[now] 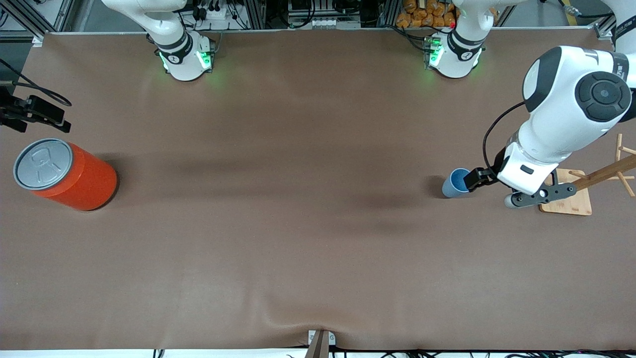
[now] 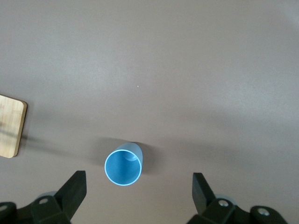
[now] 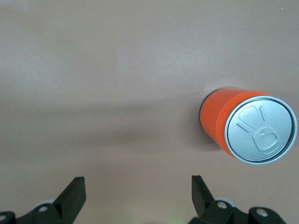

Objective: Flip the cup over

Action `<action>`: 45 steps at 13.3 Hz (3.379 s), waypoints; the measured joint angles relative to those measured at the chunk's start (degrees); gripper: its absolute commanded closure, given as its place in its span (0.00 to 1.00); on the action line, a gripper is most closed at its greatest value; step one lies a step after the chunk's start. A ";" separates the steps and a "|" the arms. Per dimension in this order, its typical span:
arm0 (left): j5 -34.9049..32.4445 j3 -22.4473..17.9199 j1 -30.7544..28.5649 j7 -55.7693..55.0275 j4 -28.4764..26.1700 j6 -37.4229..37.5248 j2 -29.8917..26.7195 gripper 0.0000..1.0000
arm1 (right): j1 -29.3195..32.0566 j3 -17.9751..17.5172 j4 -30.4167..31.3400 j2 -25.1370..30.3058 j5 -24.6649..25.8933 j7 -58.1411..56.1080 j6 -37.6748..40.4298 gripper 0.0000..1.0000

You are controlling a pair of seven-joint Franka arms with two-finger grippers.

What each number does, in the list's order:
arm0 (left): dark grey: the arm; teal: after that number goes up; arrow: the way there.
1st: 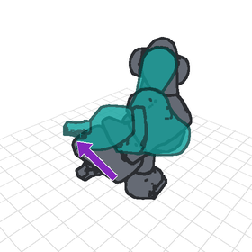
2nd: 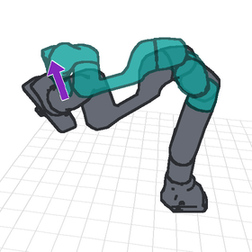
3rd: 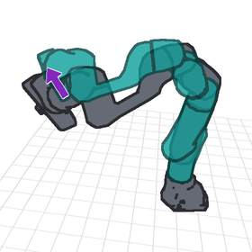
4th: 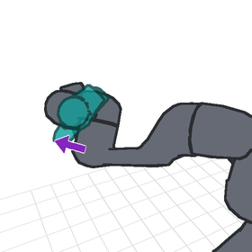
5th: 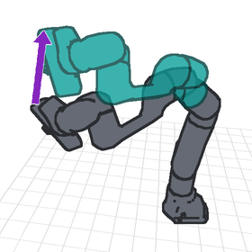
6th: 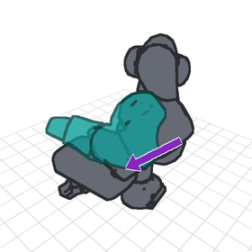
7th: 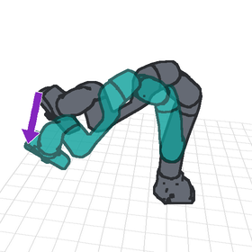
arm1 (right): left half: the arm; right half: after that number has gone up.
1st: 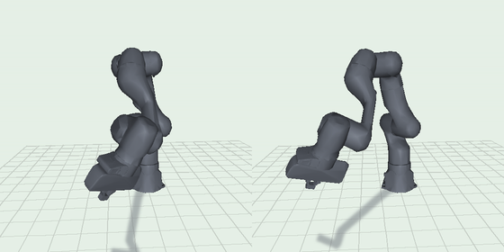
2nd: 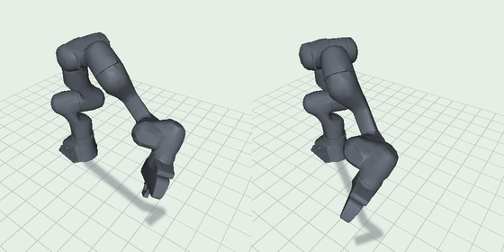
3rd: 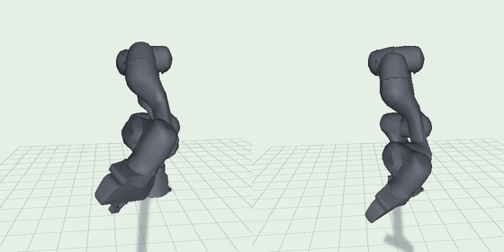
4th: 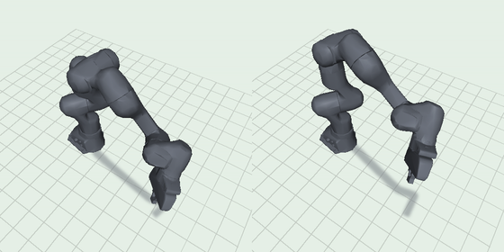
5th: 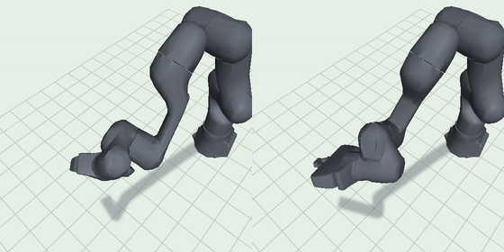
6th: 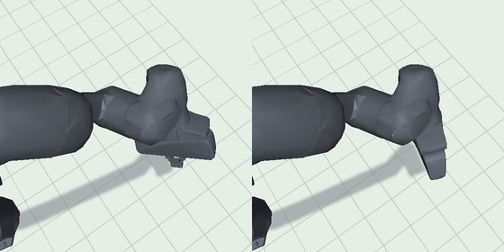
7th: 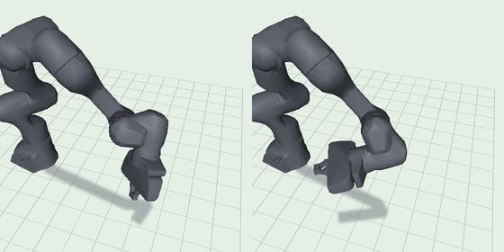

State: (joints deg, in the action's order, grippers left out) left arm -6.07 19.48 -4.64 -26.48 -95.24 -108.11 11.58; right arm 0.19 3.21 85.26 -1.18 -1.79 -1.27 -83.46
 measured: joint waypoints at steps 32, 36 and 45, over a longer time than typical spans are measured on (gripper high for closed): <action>5.76 -18.90 4.79 21.66 4.74 19.60 -14.59 0.00 | -0.02 -0.02 0.03 -0.13 0.00 0.00 -0.21 0.00; 5.76 -18.90 4.80 21.56 4.74 19.67 -14.59 0.00 | -0.03 -0.03 0.03 -0.13 0.00 0.00 -0.21 0.00; 5.76 -17.88 5.20 19.60 4.75 20.01 -14.59 0.00 | -0.03 -0.03 0.03 -0.13 0.00 0.00 -0.21 0.00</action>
State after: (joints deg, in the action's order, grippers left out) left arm -0.30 1.61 0.57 -6.88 -90.50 -88.10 -3.01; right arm 0.16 3.18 85.29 -1.31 -1.79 -1.27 -83.67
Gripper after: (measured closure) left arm 0.000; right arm 0.000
